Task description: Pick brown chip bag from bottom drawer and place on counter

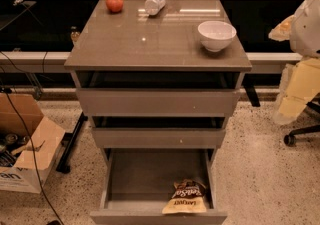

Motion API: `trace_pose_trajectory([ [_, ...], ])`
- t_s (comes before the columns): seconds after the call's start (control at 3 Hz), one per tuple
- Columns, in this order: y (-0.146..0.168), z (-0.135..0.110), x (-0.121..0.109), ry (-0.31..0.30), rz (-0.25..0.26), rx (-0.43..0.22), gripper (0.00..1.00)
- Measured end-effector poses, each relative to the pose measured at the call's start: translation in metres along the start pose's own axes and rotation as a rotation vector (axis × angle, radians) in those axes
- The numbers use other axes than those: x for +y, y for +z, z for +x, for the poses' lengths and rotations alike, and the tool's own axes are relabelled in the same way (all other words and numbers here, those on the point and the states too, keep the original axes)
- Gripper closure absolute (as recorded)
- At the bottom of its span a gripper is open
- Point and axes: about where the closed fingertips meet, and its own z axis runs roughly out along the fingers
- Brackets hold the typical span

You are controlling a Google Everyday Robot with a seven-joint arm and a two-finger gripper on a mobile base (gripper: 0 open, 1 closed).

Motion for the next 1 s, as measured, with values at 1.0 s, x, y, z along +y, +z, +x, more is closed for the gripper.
trace_pose_trajectory([
  [1.0, 0.041, -0.002, -0.003, 0.072, -0.035, -0.067, 0.00],
])
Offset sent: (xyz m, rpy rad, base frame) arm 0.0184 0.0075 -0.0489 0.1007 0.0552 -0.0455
